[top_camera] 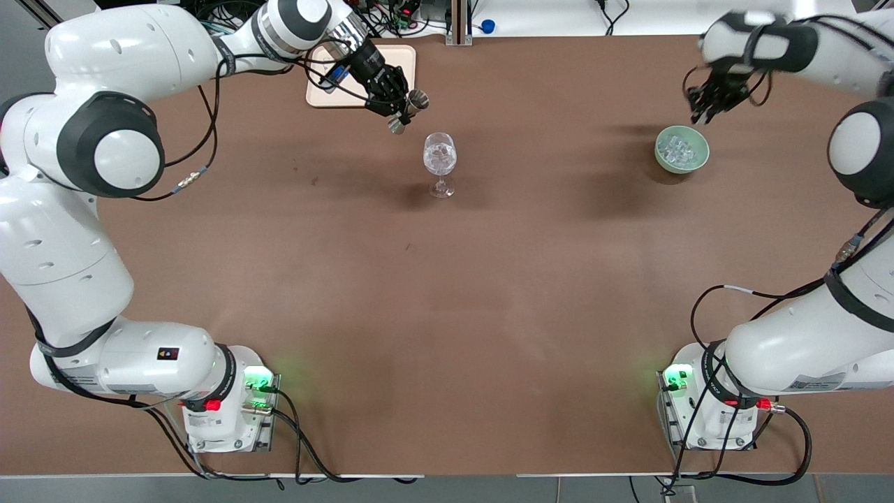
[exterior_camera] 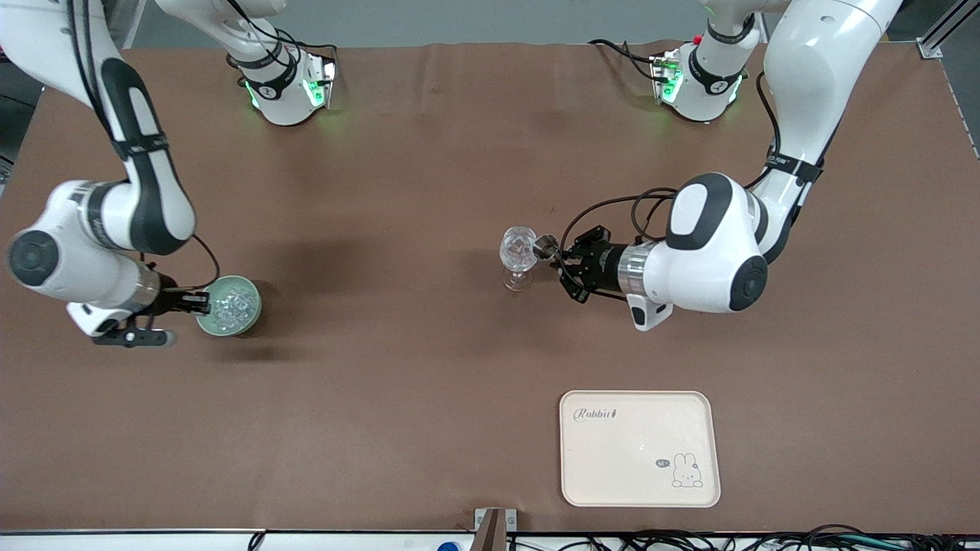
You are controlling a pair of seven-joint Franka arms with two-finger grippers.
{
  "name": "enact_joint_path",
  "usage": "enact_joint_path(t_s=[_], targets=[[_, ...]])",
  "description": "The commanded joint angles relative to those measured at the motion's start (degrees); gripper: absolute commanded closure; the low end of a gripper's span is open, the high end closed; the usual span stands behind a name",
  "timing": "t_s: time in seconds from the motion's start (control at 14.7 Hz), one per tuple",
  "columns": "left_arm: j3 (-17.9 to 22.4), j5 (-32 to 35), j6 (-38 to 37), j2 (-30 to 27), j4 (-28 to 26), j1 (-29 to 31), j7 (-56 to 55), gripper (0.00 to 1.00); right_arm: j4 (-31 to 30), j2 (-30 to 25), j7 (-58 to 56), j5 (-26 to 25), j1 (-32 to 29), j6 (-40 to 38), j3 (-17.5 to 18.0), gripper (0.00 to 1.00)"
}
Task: Pour wine and add ice with both arms
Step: 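Tilt the jigger over the glass while the right gripper lifts the ice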
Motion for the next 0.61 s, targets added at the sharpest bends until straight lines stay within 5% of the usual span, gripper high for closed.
enact_joint_path(t_s=[0.0, 0.27, 0.54], targets=[[0.2, 2.9, 0.6, -2.4, -1.7, -0.5, -2.6, 0.99, 6.5, -2.5, -0.6, 0.8, -1.8, -10.7, 0.4, 0.93], [0.2, 7.3, 0.6, -3.0, -1.7, -2.8, -6.9, 0.99, 13.7, -5.3, -0.2, 0.3, -1.8, -21.4, 0.4, 0.93], [0.2, 12.5, 0.2, -3.1, -1.7, -4.6, -10.7, 0.99, 14.7, -10.1, 0.2, 0.2, -0.9, -24.5, 0.8, 0.93]])
